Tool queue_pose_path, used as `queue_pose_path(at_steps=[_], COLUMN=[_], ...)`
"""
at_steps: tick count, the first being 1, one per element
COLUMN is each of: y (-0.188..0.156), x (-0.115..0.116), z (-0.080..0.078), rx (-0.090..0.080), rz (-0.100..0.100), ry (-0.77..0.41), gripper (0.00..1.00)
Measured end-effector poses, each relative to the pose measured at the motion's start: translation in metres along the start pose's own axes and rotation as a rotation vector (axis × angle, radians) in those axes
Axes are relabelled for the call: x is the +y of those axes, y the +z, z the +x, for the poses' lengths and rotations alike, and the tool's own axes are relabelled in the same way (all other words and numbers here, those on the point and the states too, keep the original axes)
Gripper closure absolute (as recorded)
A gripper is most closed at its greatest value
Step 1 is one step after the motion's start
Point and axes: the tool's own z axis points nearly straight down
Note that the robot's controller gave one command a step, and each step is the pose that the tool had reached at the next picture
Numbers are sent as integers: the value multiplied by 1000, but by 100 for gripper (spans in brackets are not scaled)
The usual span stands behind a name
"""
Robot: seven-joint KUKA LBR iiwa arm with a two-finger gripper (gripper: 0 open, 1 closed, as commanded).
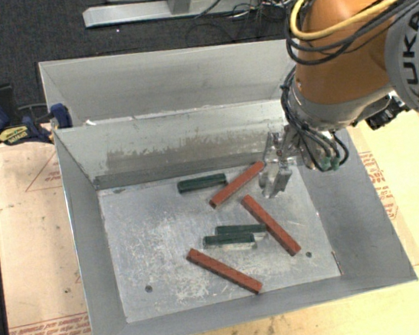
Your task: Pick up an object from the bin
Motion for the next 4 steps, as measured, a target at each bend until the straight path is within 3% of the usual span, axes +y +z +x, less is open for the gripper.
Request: queue_pose_path(at_steps=[1,2,3,4], y=[-18,107,102,204], x=[-1,10,10,12], z=[-3,11,9,-5], rx=[-7,8,0,-10], rz=[0,1,0,-2], ry=[1,-7,-7,15], gripper=[100,0,0,100])
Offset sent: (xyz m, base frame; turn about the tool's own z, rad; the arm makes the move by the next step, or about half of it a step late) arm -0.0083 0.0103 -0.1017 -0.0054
